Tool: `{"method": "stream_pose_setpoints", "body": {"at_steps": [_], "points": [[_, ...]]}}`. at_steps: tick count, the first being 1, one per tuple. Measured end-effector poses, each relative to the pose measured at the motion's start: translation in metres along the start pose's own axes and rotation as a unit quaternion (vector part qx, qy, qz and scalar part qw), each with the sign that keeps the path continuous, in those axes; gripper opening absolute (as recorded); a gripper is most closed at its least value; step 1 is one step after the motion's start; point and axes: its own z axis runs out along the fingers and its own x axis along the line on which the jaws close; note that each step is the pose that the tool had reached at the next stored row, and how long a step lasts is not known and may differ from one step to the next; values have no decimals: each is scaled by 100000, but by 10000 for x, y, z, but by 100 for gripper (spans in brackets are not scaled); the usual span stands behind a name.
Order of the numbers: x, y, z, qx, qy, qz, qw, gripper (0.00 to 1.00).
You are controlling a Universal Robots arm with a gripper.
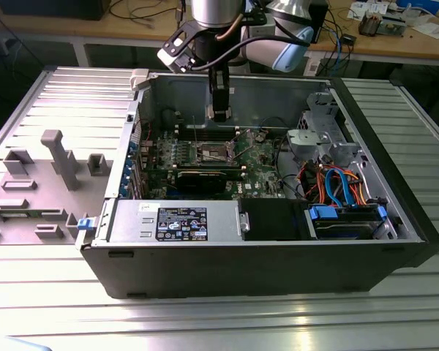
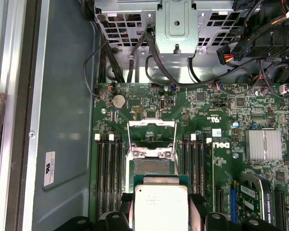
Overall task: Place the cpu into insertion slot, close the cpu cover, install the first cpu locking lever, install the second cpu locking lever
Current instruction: 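Place the cpu into insertion slot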
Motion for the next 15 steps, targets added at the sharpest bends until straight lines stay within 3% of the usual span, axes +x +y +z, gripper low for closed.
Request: {"method": "stream_pose_setpoints", "body": {"at_steps": [4, 15], "points": [[-1, -3, 32, 4, -3, 1, 100000, 54], [-4, -18, 198, 2, -7, 0, 100000, 54]]}}
